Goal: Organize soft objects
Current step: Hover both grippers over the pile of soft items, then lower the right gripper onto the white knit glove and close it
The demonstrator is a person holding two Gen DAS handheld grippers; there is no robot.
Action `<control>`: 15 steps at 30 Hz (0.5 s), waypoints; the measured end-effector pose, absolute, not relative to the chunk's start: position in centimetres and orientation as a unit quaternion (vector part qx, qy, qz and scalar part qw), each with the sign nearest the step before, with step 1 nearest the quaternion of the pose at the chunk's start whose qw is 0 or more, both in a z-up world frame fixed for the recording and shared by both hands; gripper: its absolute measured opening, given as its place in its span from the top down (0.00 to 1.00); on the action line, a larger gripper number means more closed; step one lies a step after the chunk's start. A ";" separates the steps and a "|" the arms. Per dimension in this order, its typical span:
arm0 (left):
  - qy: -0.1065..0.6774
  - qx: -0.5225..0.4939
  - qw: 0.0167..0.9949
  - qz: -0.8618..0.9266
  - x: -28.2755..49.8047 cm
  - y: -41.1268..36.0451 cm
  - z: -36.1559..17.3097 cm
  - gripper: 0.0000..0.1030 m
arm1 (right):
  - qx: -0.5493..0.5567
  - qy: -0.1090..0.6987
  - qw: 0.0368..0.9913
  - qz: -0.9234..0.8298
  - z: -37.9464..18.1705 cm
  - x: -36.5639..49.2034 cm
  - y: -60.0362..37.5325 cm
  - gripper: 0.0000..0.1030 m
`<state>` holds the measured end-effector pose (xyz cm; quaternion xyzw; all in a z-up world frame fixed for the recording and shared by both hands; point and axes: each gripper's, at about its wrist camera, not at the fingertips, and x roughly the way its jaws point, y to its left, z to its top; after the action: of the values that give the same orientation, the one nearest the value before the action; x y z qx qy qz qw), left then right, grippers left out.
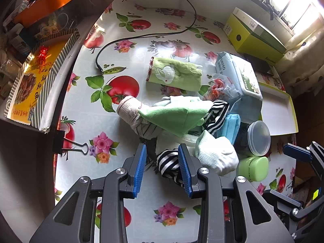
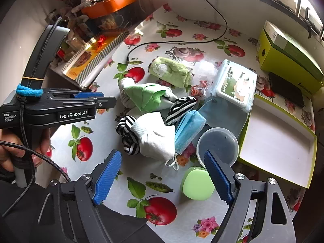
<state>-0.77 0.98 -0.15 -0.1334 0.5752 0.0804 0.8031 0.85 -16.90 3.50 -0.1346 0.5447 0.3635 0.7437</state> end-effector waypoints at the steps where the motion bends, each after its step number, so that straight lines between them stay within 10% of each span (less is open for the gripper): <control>1: 0.575 -0.132 0.803 0.080 -0.8 1.0 -0.2 0.67 | -0.134 0.545 0.743 0.364 3.5 0.9 -16.9 0.19; 15: 0.578 -0.132 0.801 0.081 -0.8 1.2 -0.7 0.67 | -0.137 0.550 0.738 0.366 3.0 0.6 -16.1 0.29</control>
<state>-0.80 1.23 -0.71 -0.1321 0.5777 0.0807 0.8014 0.63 -16.07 3.03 -0.1366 0.5500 0.3658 0.7382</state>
